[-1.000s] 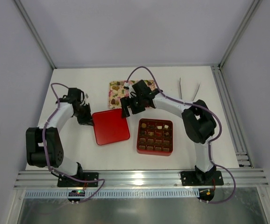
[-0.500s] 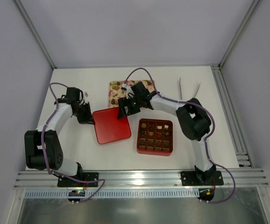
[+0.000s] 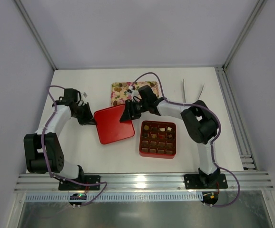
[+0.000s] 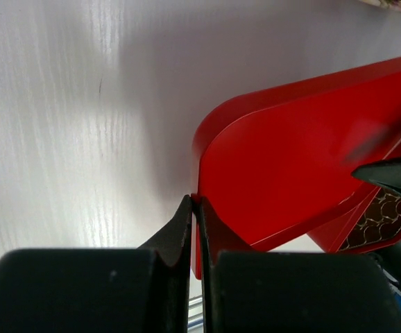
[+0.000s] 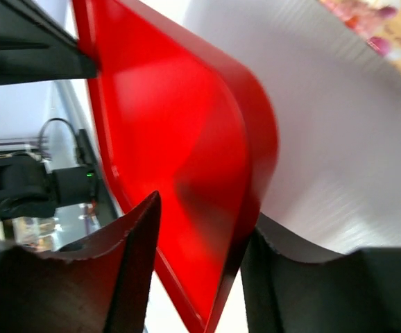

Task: Pack the chocolate

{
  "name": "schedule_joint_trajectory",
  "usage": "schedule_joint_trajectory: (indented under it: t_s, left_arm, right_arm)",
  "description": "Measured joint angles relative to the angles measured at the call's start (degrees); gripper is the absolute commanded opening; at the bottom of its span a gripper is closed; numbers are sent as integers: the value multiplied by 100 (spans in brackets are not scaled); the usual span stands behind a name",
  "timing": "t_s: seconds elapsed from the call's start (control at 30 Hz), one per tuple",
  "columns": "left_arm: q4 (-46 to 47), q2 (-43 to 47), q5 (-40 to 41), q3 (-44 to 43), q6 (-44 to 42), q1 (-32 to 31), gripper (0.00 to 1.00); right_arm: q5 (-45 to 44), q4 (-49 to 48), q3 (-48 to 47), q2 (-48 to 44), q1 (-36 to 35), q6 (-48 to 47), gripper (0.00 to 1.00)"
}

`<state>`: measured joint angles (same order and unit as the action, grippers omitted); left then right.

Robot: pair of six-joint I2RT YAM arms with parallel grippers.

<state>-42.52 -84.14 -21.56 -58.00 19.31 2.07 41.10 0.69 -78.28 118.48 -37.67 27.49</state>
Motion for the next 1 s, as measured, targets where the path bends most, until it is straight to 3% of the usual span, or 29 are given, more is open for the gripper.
schedule_joint_trajectory:
  t_s: [0.17, 0.33, 0.5, 0.53, 0.6, 0.63, 0.77, 0.9, 1.0]
  left_arm:
    - [107, 4, -162, 0, 79, 2, 0]
    - [229, 92, -317, 0, 166, 0, 4]
    - [299, 455, -424, -4, 273, -7, 21]
    - [321, 535, -426, -7, 286, -9, 30]
    - [354, 678, -417, -9, 310, -17, 36]
    - [365, 754, -402, -13, 317, -17, 46]
    - [330, 1172, -122, -122, 286, -17, 72]
    - [326, 1987, 302, -304, 304, -79, 76]
    - [385, 2651, 848, -393, 286, -638, 78]
  right_arm:
    - [271, -444, 245, -400, 39, 527, 37]
    - [461, -914, 417, -901, 37, 1067, 20]
    - [378, -922, 494, -1099, 66, 1357, 5]
    - [376, -881, 494, -1113, 68, 1388, 4]
    - [369, -793, 494, -1169, 66, 1434, 4]
    - [343, -723, 494, -1215, 66, 1451, 4]
    - [212, -354, 483, -1508, 103, 1523, 4]
    - [87, 140, 337, -1759, 304, 1633, 4]
    - [22, 535, 96, -1801, 549, 1705, 4]
